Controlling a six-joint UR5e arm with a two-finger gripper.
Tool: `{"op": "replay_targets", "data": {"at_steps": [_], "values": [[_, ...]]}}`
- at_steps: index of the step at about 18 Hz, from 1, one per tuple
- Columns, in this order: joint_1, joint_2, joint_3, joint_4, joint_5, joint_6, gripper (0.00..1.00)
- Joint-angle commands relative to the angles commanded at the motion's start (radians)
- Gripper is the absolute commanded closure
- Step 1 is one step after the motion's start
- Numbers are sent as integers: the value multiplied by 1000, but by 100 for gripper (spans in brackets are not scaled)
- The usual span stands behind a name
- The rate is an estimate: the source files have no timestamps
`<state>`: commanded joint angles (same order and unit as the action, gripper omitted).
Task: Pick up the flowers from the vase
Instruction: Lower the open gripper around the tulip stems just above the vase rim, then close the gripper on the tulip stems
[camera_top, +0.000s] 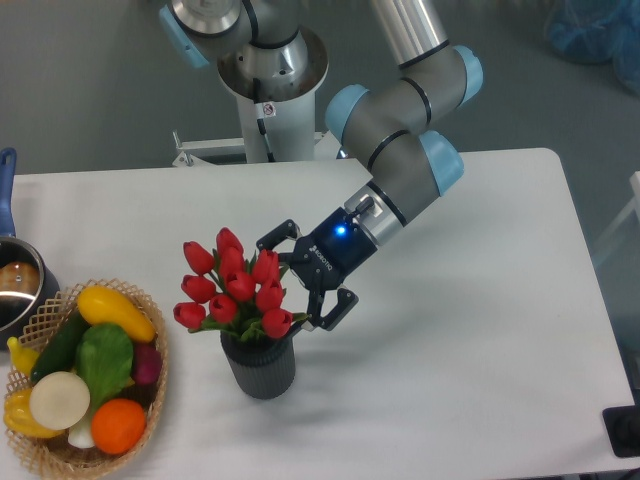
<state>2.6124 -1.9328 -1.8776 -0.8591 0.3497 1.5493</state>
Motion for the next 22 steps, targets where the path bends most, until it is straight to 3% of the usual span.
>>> {"op": "replay_targets", "data": {"at_steps": [22], "values": [[-45, 3, -11, 9, 3, 54, 0]]}}
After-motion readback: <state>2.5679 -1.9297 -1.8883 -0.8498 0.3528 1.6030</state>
